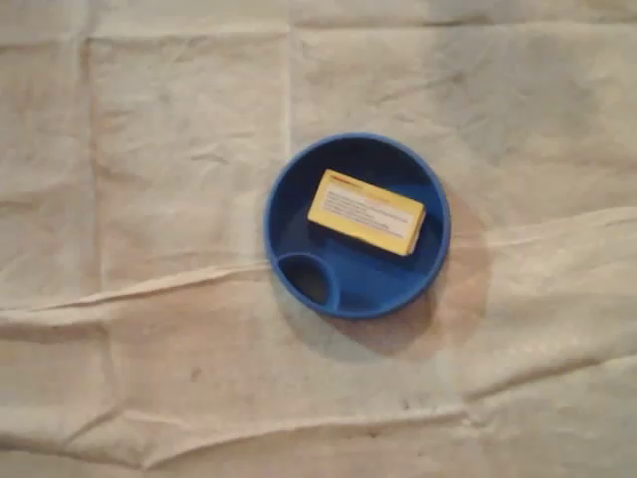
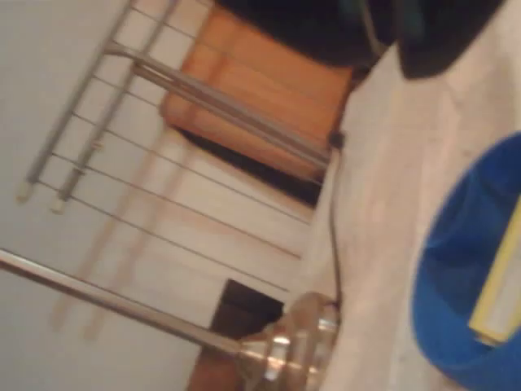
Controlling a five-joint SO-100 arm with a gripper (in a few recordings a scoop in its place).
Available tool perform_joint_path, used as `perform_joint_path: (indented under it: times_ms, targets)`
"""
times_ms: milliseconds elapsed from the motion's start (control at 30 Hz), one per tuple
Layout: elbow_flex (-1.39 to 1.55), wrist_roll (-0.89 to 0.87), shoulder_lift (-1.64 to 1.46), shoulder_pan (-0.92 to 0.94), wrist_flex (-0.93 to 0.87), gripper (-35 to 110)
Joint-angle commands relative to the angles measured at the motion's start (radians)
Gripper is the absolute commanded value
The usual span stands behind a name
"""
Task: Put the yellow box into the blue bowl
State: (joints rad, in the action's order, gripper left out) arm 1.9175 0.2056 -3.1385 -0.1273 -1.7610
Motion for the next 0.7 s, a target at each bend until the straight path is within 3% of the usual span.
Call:
perform_joint_path:
  times_ms: [0,667]
  targets:
    - [-0.005,-0.014,-0.003,0.012,0.006,0]
    - [-0.011,0.0,-0.198,0.012,0.008,0]
